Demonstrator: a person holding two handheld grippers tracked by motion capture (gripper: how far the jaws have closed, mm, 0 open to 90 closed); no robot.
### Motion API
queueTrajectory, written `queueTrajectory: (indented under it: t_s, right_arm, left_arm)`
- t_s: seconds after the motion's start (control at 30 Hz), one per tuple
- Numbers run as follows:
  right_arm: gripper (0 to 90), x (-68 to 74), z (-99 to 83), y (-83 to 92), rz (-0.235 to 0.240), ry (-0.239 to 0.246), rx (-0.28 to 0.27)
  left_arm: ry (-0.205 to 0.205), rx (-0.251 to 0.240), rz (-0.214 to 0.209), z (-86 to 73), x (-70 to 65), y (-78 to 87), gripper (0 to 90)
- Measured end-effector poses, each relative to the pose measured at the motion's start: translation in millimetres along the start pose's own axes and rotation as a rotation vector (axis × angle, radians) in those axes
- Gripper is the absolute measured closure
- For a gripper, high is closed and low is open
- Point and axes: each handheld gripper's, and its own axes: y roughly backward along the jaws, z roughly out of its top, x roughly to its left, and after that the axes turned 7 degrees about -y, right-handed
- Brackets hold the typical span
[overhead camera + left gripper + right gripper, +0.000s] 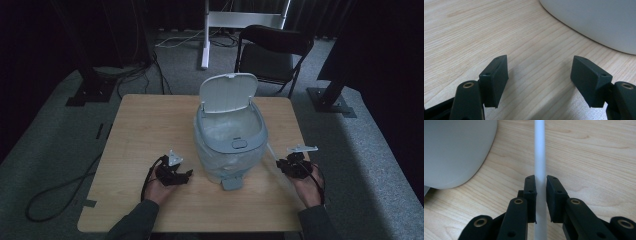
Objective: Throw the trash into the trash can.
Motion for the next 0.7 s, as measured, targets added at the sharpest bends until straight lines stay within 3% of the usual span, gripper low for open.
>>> queueTrajectory:
  t_s: [0.7]
  right_arm:
    - [78.6,0.7,5.4,24.6,-0.024,0.008,-0.075]
  left_arm:
    - [0.000,0.000,0.000,0.0,0.0,0.0,30.1]
